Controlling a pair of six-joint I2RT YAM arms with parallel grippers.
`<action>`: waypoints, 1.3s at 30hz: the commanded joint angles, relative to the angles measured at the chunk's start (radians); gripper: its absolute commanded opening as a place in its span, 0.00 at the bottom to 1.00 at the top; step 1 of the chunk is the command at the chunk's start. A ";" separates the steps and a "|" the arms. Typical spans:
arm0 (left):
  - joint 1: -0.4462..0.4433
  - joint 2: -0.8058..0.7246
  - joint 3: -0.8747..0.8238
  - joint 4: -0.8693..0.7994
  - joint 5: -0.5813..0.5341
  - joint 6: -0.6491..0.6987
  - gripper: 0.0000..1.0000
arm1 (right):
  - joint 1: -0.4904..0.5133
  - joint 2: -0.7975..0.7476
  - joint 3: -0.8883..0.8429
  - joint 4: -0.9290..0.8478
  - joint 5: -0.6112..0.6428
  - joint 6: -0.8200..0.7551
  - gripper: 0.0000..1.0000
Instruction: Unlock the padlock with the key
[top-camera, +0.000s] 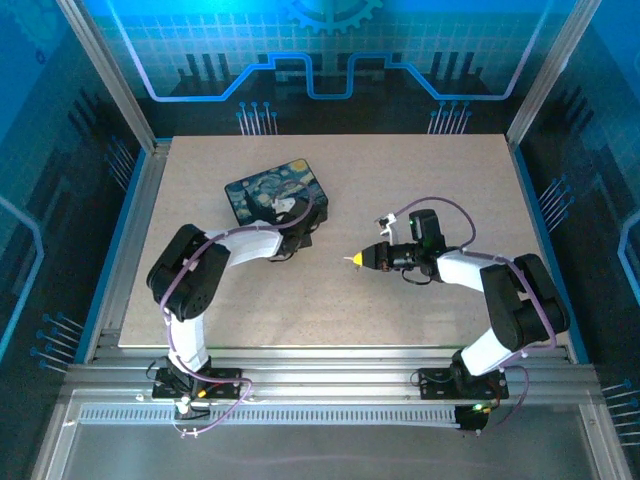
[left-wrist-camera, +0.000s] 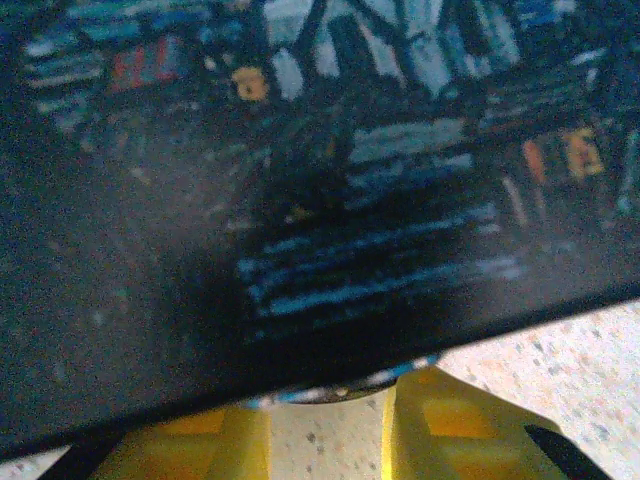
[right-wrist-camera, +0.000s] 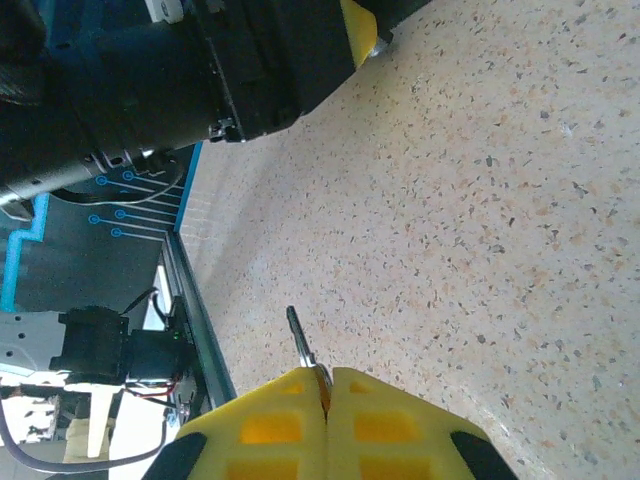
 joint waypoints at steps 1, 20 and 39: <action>0.025 -0.070 0.023 -0.089 0.239 0.036 0.09 | 0.015 -0.028 -0.025 0.058 0.026 0.021 0.00; 0.121 -0.052 0.146 -0.250 0.765 -0.041 0.22 | 0.217 0.042 -0.068 0.348 0.409 0.164 0.00; 0.055 0.018 0.121 -0.077 0.323 -0.193 0.60 | 0.074 -0.045 -0.052 0.169 0.358 0.062 0.00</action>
